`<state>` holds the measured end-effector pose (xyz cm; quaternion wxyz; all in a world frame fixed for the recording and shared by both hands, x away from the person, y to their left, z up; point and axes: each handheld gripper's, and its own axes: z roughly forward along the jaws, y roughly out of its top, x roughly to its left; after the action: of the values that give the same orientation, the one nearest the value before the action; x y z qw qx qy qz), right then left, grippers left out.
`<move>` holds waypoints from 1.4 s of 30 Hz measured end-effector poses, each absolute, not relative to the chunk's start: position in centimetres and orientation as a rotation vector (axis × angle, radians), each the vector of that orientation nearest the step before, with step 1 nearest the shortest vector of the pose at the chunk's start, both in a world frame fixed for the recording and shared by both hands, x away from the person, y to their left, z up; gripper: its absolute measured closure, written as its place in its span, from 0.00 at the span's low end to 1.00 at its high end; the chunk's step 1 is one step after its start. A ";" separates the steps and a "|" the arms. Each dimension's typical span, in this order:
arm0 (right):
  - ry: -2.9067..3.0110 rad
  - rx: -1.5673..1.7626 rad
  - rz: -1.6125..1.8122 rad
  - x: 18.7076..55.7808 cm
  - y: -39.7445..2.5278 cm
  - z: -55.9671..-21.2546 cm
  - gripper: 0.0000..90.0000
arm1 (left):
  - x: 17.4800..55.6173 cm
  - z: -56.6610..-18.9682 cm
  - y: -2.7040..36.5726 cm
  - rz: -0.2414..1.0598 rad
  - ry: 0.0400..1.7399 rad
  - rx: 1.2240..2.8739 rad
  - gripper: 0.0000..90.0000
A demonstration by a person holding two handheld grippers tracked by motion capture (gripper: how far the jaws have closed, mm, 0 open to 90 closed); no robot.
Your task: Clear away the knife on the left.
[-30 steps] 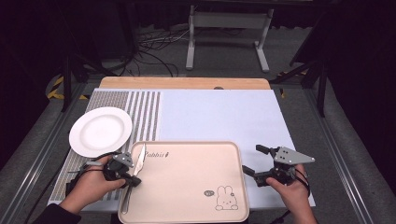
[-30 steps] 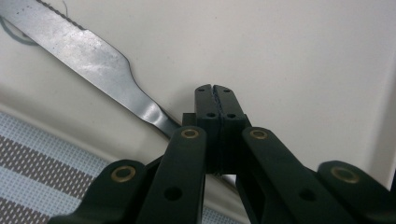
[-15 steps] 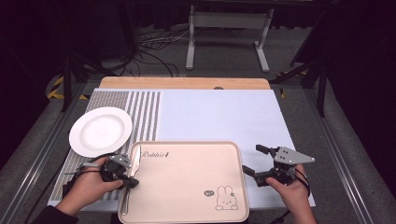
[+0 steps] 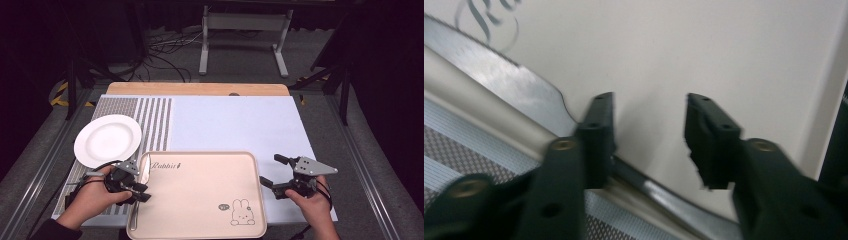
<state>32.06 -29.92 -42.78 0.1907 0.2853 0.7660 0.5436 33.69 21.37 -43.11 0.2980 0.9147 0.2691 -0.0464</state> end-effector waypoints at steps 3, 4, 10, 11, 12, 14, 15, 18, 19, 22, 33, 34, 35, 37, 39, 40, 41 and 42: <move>2.158 0.798 1.526 32.1 -29.7 -42.8 0.06 | 33.6 -42.7 21.4 -0.076 0.719 2.396 0.31; 2.160 0.798 1.521 32.1 -29.7 -42.9 0.06 | 33.6 -42.5 21.6 -0.046 0.714 2.371 0.27; 2.154 0.798 1.523 32.1 -29.8 -42.8 0.06 | 33.5 -41.6 22.0 0.062 0.691 2.299 0.16; 2.154 0.798 1.523 32.1 -29.8 -42.8 0.06 | 33.5 -41.6 22.0 0.062 0.691 2.299 0.14; 2.153 0.800 1.523 32.1 -29.8 -42.8 0.06 | 33.5 -41.4 22.2 0.079 0.679 2.293 0.14; 2.149 0.803 1.522 32.1 -29.9 -42.8 0.05 | 33.3 -41.1 22.4 0.110 0.647 2.275 0.13; 2.149 0.802 1.522 32.1 -29.9 -42.8 0.05 | 33.3 -40.9 22.5 0.129 0.629 2.273 0.12; 2.151 0.799 1.521 32.1 -29.8 -42.9 0.05 | 33.0 -40.5 22.8 0.177 0.590 2.240 0.11; 2.154 0.798 1.520 32.1 -29.8 -42.9 0.05 | 33.0 -40.4 22.9 0.181 0.583 2.221 0.11; 2.154 0.795 1.521 32.1 -29.8 -42.9 0.05 | 32.9 -40.3 23.3 0.211 0.563 2.193 0.11; 2.147 0.790 1.522 32.0 -29.8 -42.9 0.05 | 32.6 -41.1 25.5 0.270 0.548 2.047 0.08; 2.147 0.790 1.523 32.0 -29.8 -42.9 0.05 | 32.5 -41.3 25.7 0.277 0.550 2.029 0.08; 2.146 0.791 1.523 32.0 -29.9 -42.9 0.05 | 32.5 -41.4 25.9 0.287 0.547 2.017 0.08; 2.145 0.791 1.522 32.0 -29.8 -43.0 0.05 | 32.4 -41.8 26.4 0.303 0.544 1.974 0.08; 2.145 0.792 1.523 32.1 -29.8 -43.0 0.04 | 32.3 -42.1 26.9 0.309 0.540 1.945 0.08; 2.145 0.792 1.523 32.1 -29.8 -43.1 0.04 | 32.2 -42.2 27.1 0.314 0.540 1.935 0.08; 2.145 0.792 1.525 32.1 -29.8 -43.1 0.04 | 32.1 -42.4 27.4 0.320 0.540 1.924 0.08; 2.144 0.794 1.526 32.1 -29.8 -43.1 0.04 | 32.0 -42.6 27.7 0.324 0.543 1.912 0.08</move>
<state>32.05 -29.83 -43.10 0.1950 0.2833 0.7649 0.5446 32.01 27.74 -42.57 0.5346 0.8023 0.2280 0.1361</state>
